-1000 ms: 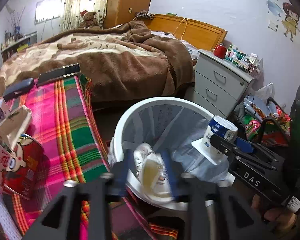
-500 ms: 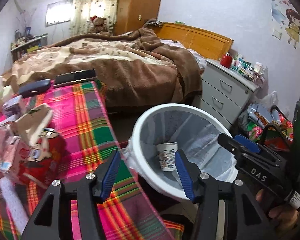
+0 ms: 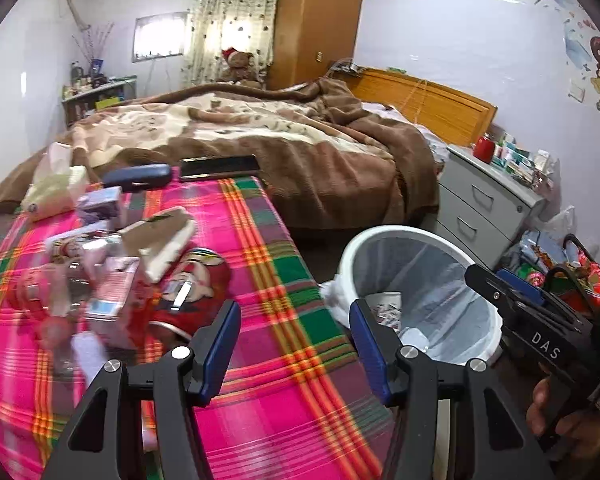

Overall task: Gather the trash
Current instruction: 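Move the left tool toward the clear plastic bottle while the right tool moves toward the red cartoon can, then grasp the clear red-label plastic bottle with the left tool while the right tool grasps the red cartoon can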

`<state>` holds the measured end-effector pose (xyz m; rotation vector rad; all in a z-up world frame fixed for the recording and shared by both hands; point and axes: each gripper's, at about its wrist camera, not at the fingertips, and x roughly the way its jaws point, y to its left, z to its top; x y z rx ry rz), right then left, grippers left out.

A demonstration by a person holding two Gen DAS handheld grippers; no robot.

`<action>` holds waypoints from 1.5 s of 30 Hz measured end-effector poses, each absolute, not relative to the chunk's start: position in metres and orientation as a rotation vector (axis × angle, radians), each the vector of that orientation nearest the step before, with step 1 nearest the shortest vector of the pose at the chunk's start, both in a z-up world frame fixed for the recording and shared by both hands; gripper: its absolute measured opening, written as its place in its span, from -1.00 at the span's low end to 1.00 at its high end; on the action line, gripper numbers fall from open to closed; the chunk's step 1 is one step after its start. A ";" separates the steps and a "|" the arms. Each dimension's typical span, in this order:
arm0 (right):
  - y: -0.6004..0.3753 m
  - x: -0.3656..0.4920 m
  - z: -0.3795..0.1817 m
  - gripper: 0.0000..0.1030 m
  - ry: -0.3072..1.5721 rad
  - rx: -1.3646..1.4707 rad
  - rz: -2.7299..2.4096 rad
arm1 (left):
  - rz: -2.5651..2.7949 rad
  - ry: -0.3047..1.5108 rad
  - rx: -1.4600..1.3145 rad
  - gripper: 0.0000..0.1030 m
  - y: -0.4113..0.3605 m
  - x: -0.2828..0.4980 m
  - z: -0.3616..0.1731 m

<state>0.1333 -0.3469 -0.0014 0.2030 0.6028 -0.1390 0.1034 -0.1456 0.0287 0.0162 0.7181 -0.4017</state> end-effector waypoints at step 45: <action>-0.193 0.234 -0.044 0.42 0.856 0.152 0.079 | -0.152 0.752 -0.037 0.39 0.093 0.195 0.019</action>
